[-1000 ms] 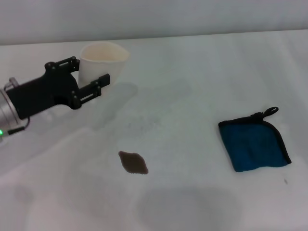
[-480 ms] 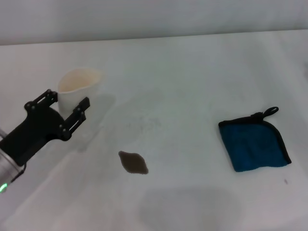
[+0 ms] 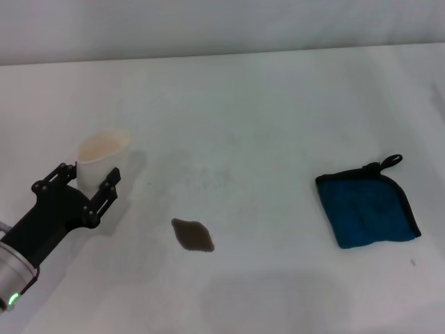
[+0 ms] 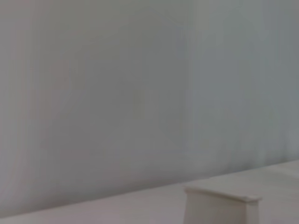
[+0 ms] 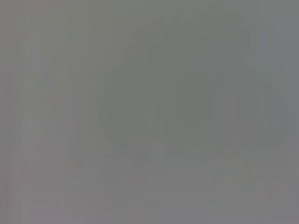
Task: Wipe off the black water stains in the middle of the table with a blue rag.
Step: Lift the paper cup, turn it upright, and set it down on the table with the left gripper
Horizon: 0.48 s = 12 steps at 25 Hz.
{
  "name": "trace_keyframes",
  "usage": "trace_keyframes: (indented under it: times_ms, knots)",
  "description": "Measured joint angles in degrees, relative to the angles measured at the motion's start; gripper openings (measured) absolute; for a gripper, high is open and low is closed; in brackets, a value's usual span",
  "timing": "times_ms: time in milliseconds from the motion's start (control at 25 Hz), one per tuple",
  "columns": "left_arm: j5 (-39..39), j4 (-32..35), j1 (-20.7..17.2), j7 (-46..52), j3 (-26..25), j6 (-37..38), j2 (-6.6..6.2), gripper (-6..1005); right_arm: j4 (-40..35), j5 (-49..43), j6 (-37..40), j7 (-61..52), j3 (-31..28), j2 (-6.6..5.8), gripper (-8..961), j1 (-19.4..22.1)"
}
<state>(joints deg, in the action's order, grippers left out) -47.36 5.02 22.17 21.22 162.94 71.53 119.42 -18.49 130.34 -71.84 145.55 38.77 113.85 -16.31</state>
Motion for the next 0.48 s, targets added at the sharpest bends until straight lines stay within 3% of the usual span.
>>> trace_keyframes:
  times_ms: [480]
  knots:
    - [-0.10,1.60,0.95,-0.96,0.00,-6.73,0.10,589,-0.06,0.00,2.00,0.17,-0.02,-0.03,720,-0.46]
